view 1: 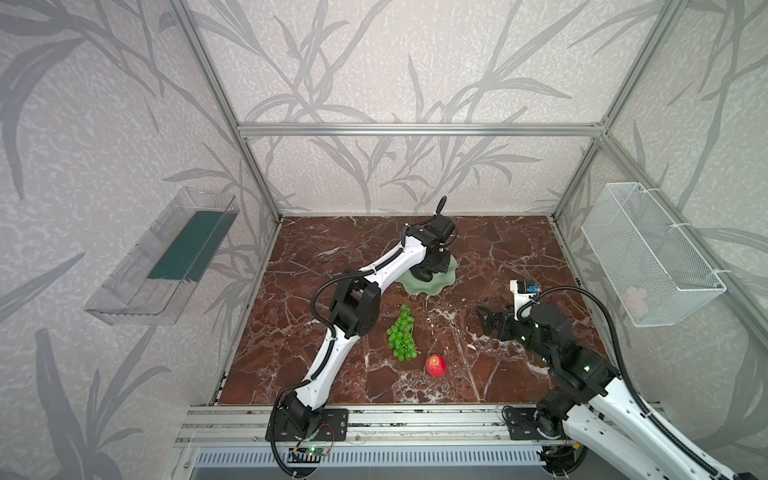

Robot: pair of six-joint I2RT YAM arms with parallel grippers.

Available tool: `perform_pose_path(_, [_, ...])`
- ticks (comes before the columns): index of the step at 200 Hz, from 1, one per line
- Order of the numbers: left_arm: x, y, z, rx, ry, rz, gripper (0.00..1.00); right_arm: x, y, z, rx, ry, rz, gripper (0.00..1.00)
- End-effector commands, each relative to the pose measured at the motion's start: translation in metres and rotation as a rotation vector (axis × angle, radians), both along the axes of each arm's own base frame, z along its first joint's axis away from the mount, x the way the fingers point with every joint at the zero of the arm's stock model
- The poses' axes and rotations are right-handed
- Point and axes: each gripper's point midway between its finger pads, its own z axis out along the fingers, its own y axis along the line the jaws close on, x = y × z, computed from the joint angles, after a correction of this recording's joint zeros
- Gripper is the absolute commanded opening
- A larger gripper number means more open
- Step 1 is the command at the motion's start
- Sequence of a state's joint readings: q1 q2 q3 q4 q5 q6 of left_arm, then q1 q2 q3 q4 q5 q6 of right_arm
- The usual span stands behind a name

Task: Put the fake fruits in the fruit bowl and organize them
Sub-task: 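Carry the avocado with the left gripper into the bowl beside the first, then withdraw the left arm while the right gripper reaches down and grasps the red apple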

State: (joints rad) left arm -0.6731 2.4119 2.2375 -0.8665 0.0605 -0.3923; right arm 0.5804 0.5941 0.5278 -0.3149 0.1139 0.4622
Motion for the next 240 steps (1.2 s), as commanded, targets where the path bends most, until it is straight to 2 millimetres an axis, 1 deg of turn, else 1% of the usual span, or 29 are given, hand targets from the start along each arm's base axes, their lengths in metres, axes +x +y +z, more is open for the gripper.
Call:
perform_pose_path(1, [0.004, 0.001, -0.004, 0.011, -0.003, 0.028, 0.52, -0.001, 0.001, 0.001, 0.01, -0.003, 0.003, 0.99])
perform_pose_path(29, [0.006, 0.005, -0.012, 0.03, 0.0, 0.041, 0.55, 0.0, 0.001, 0.002, 0.018, -0.002, 0.001, 0.99])
perform_pose_path(48, [0.005, 0.004, -0.017, 0.032, 0.01, 0.039, 0.58, 0.0, -0.002, 0.003, 0.007, -0.009, -0.009, 0.99])
perform_pose_path(74, [0.005, 0.005, -0.02, 0.034, 0.017, 0.044, 0.65, 0.001, -0.004, 0.01, 0.007, -0.028, -0.015, 0.99])
perform_pose_path(96, [0.006, 0.005, -0.02, 0.031, 0.017, 0.046, 0.72, 0.001, -0.003, 0.011, 0.002, -0.027, -0.012, 0.99])
perform_pose_path(114, [0.005, 0.005, -0.015, 0.023, 0.019, 0.049, 0.73, 0.002, -0.002, 0.01, 0.0, -0.022, -0.009, 0.99])
perform_pose_path(129, [0.004, 0.008, -0.005, 0.017, 0.014, 0.062, 0.73, 0.002, 0.0, 0.011, -0.007, -0.018, 0.003, 0.99])
perform_pose_path(152, [0.006, 0.015, 0.028, -0.008, -0.042, 0.079, 0.73, 0.003, 0.006, 0.009, -0.041, 0.007, 0.04, 0.98])
perform_pose_path(166, [0.006, 0.018, 0.058, -0.038, -0.103, 0.084, 0.74, 0.002, 0.014, 0.006, -0.051, 0.039, 0.083, 0.96])
perform_pose_path(182, [0.006, 0.029, 0.092, -0.066, -0.174, 0.102, 0.76, 0.0, 0.025, -0.001, -0.038, 0.085, 0.126, 0.94])
perform_pose_path(192, [0.003, 0.041, 0.112, -0.062, -0.223, 0.119, 0.78, -0.001, 0.033, -0.006, -0.027, 0.114, 0.149, 0.93])
perform_pose_path(198, [0.001, 0.048, 0.121, -0.054, -0.246, 0.123, 0.79, -0.003, 0.037, -0.009, -0.026, 0.131, 0.166, 0.93])
perform_pose_path(216, [-0.01, 0.079, 0.148, -0.017, -0.326, 0.148, 0.81, -0.013, 0.052, -0.021, -0.041, 0.178, 0.208, 0.92])
perform_pose_path(222, [-0.016, 0.09, 0.152, -0.005, -0.346, 0.15, 0.84, -0.017, 0.057, -0.025, -0.049, 0.195, 0.22, 0.92])
perform_pose_path(224, [-0.017, 0.091, 0.158, -0.015, -0.365, 0.149, 0.85, -0.018, 0.058, -0.026, -0.048, 0.2, 0.223, 0.92])
perform_pose_path(230, [-0.022, 0.101, 0.161, -0.019, -0.393, 0.154, 0.88, -0.023, 0.064, -0.031, -0.047, 0.222, 0.235, 0.92])
perform_pose_path(233, [-0.024, 0.106, 0.168, -0.028, -0.418, 0.156, 0.9, -0.025, 0.067, -0.033, -0.043, 0.233, 0.24, 0.92])
perform_pose_path(240, [-0.03, 0.115, 0.174, -0.048, -0.473, 0.156, 0.94, -0.031, 0.073, -0.039, -0.033, 0.259, 0.252, 0.92])
